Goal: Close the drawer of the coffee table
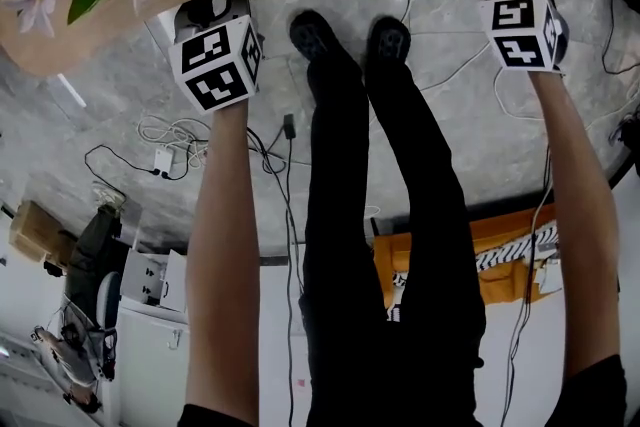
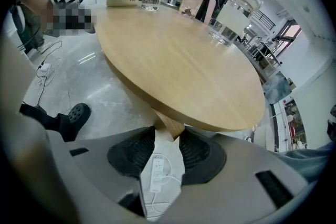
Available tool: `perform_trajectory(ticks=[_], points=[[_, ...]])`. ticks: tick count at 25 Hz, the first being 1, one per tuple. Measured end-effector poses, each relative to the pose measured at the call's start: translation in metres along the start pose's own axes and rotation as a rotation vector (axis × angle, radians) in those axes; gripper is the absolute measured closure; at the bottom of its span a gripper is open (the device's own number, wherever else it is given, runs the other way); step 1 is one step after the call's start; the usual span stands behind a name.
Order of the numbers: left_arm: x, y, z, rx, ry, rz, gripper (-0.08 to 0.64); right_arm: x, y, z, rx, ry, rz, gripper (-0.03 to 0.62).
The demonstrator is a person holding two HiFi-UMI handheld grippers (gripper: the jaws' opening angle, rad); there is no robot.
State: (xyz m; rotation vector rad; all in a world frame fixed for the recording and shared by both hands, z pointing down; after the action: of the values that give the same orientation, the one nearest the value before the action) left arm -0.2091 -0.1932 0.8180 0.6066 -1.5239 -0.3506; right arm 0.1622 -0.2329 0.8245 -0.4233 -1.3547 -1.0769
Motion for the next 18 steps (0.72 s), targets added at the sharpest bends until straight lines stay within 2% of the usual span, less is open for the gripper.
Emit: perform_trajectory(ticks=[7, 8, 9, 11, 18], points=[[0.006, -0.003, 0.001, 0.009, -0.033, -0.013, 0.427, 0.003, -0.001, -0.005, 0.11, 0.031, -0.019, 0.459], [0.005, 0.0, 0.003, 0.014, -0.056, -0.008, 0.436, 0.003, 0.001, -0.004, 0.129, 0.041, -0.011, 0.459], [0.003, 0.004, 0.006, 0.017, -0.081, 0.004, 0.485, 0.003, 0.005, -0.002, 0.145, 0.046, 0.002, 0.459], [-0.003, 0.015, 0.008, 0.008, -0.109, 0.038, 0.492, 0.001, 0.014, 0.0, 0.178, 0.046, 0.027, 0.459], [-0.058, 0.03, -0.011, 0.025, -0.097, 0.071, 0.492, -0.05, 0.047, 0.008, 0.256, 0.041, 0.044, 0.459]])
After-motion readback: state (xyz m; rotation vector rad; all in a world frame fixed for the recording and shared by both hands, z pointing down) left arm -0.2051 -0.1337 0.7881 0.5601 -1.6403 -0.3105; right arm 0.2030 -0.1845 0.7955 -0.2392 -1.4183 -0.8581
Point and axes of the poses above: the fingertips, and each gripper's own axes: x forward along the fingers, z to its left, y out of its underside, the point moved 3 cm from there along -x, backward along the fingers, and after that the axes turned 5 degrees about -y, right-handed, at the moved point
